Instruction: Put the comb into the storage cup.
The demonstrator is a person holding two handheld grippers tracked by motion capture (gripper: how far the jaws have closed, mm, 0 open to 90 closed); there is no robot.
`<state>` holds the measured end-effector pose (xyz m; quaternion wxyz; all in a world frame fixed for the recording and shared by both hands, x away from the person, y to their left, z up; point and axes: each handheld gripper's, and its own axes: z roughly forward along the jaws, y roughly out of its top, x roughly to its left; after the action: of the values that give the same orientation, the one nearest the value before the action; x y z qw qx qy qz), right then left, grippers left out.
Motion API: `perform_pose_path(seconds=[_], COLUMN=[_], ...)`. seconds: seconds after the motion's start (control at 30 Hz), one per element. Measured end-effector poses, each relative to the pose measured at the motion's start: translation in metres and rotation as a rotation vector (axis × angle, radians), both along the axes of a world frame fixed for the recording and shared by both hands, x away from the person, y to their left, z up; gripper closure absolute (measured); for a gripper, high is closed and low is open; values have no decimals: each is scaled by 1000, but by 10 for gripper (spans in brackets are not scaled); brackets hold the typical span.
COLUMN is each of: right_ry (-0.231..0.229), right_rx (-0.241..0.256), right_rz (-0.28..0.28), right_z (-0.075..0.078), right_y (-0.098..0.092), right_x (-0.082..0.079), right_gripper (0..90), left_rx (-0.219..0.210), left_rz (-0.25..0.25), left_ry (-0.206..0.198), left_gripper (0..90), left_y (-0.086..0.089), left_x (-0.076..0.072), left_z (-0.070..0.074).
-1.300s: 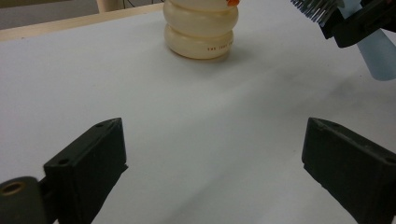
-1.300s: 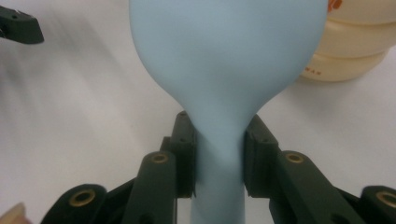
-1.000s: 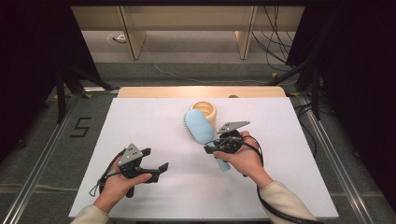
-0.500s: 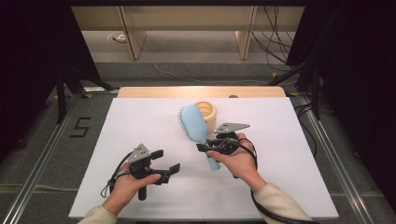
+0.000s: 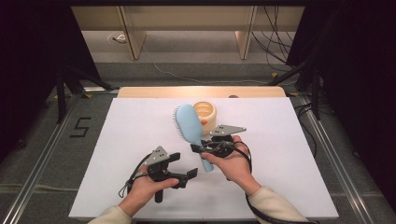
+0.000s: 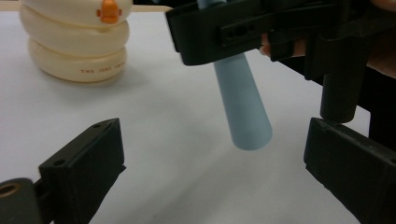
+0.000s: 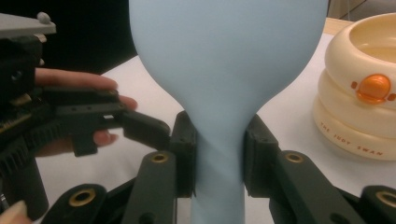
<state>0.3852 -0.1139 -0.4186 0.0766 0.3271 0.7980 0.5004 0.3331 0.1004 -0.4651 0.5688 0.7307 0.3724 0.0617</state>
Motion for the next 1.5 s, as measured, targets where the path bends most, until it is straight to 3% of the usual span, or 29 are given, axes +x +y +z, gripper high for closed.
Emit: perform_pose_path(seconds=[0.47,1.07,1.5], right_ry=[-2,-4,-9], right_rx=[9,20,31], right_rz=[1,-3,-12], right_z=[-1,-1,0], right_y=[3,5,6], right_x=[-2,-4,-5], right_gripper=[705,705,705], left_rx=[-11,-11,-22], left_rz=[-26,-37,-23], left_ry=[18,13,38], left_gripper=[150,328,446], left_y=[-27,-40,-45], left_x=[2,2,0], left_z=[-6,-13,-18])
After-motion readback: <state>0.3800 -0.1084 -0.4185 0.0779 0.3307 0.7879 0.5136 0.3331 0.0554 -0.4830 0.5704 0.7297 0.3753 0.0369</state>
